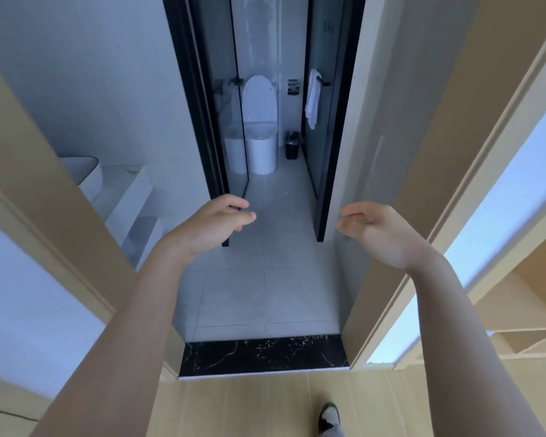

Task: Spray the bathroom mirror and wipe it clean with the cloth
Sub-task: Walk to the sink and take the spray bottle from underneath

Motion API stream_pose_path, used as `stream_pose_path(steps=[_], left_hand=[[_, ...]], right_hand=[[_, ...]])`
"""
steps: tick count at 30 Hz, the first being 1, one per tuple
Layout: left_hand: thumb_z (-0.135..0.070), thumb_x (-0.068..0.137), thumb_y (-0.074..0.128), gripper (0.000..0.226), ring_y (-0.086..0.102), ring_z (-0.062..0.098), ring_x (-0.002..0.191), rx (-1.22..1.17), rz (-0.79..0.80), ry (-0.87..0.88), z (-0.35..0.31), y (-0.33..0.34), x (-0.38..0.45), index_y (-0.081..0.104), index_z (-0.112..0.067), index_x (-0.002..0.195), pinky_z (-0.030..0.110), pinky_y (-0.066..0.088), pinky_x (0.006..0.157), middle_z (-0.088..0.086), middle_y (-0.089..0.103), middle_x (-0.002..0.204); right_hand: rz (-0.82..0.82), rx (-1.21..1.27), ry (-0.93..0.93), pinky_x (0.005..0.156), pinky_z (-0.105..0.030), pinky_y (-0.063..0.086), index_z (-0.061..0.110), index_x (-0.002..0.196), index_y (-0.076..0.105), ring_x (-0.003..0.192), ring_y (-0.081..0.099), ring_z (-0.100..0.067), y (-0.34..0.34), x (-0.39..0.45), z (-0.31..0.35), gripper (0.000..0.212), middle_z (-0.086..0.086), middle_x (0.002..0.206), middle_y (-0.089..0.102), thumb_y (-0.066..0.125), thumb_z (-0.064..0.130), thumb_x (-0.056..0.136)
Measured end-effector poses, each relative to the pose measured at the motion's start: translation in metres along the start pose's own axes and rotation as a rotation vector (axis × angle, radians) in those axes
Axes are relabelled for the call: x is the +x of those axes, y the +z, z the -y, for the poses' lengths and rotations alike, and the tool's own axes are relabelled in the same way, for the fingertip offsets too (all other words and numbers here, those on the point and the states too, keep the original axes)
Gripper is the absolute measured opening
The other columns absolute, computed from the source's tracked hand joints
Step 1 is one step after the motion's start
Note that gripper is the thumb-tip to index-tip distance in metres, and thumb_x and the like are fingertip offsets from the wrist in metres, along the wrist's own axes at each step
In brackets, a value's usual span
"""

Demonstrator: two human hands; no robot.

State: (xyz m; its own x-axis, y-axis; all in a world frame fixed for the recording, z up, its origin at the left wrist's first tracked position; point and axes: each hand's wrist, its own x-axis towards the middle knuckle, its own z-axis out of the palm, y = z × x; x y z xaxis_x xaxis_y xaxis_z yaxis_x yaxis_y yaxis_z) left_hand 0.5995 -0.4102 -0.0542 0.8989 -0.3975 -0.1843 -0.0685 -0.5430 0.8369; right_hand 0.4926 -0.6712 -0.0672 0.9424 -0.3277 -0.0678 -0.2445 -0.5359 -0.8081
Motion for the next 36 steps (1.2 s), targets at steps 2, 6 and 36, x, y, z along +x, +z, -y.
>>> stream_pose_path(steps=[2,6,36], left_hand=[[-0.034,0.099,0.061,0.039,0.065,0.011,0.113,0.014,-0.011,0.001,-0.009,0.008,0.04,0.056,-0.024,0.136,0.038,0.045,0.11,-0.007,0.064,0.121],[-0.035,0.099,0.062,0.037,0.065,0.009,0.113,-0.031,-0.048,-0.018,-0.037,0.019,0.111,0.057,-0.027,0.135,0.037,0.045,0.11,-0.015,0.062,0.115],[-0.028,0.099,0.062,0.031,0.068,0.02,0.106,-0.158,-0.334,-0.415,0.118,-0.217,0.46,0.057,-0.024,0.129,0.042,0.05,0.1,0.003,0.068,0.118]], right_hand=[[0.015,0.006,-0.013,0.075,-0.016,0.042,0.018,0.133,0.061,0.095,0.064,-0.008,-0.011,0.041,-0.007,0.038,0.014,0.104,0.064,0.065,0.032,0.097],[0.058,-0.012,-0.046,0.078,-0.018,0.042,0.019,0.134,0.06,0.102,0.063,-0.011,-0.045,0.12,-0.006,0.039,0.005,0.117,0.068,0.063,0.033,0.098],[0.406,-0.209,-0.146,0.088,-0.027,0.049,0.022,0.134,0.058,0.111,0.059,-0.013,0.141,0.603,0.121,0.038,0.007,0.127,0.06,0.062,0.035,0.098]])
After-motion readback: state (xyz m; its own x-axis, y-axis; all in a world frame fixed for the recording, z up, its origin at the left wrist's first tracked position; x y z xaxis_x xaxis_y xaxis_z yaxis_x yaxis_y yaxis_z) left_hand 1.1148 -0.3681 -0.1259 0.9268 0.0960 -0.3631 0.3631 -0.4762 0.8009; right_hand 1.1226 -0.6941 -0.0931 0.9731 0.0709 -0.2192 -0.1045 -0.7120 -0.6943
